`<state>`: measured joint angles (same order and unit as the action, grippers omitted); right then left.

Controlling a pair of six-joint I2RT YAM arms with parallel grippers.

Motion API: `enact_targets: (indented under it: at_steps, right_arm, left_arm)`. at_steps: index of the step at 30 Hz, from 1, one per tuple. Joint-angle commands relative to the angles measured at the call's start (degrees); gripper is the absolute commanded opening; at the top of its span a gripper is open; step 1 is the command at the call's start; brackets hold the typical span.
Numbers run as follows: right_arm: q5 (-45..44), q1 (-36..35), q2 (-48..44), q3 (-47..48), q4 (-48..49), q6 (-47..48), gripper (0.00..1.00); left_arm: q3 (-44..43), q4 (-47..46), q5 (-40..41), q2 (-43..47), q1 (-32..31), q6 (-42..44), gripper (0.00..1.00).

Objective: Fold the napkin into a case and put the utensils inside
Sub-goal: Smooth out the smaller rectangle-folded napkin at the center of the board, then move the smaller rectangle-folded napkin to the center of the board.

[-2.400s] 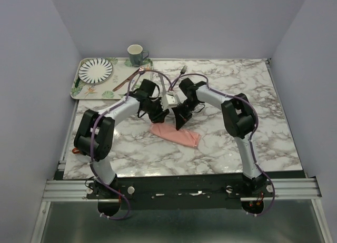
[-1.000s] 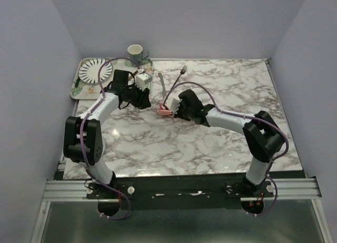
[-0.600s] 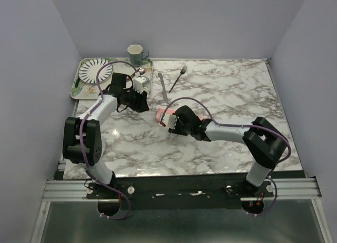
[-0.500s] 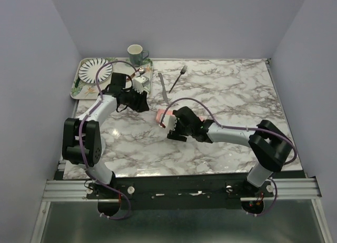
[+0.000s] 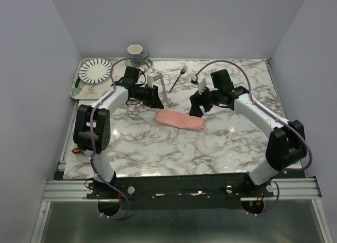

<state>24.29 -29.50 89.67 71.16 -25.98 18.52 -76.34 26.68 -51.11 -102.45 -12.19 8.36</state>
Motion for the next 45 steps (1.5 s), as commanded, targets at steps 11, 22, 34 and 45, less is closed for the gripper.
enact_targets:
  at_steps: [11,22,34,45]
  right_arm:
    - [29.2,10.7,22.8,1.0,-12.8,-11.4,0.61]
    - [31.1,11.0,25.0,2.2,-18.5,-8.9,0.61]
    - [15.0,11.0,26.1,23.8,-25.5,-3.6,0.83]
    - [13.1,11.0,37.8,33.1,-31.7,2.8,0.87]
  left_arm:
    - [1.4,-4.4,-12.8,-16.7,-3.1,-20.0,0.20]
    - [-2.9,1.2,-11.6,-23.0,-2.5,-15.7,0.23]
    - [-0.2,18.1,8.2,-2.5,-2.1,15.2,0.34]
    - [3.9,18.9,18.8,-2.2,-4.8,16.0,0.37]
